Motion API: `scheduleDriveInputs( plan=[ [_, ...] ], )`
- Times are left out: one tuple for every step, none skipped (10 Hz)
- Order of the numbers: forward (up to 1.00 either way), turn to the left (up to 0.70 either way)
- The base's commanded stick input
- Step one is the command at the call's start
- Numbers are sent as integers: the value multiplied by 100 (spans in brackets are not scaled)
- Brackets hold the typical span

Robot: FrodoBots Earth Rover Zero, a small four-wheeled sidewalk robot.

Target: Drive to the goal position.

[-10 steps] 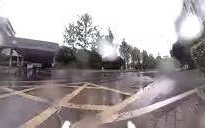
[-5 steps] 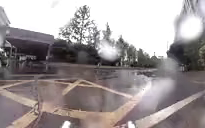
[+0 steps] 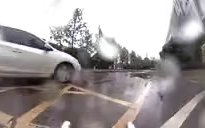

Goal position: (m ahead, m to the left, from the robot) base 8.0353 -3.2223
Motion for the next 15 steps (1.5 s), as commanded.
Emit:
scheduleDriveInputs(
  plan=[
    [70,-14],
    [70,-14],
    [70,-14],
    [70,-14],
    [70,-14],
    [70,-14],
    [70,-14],
    [70,-14],
    [70,-14],
    [70,-14],
    [70,-14],
    [70,-14],
    [70,-14],
    [70,-14],
    [70,-14]
  ],
)
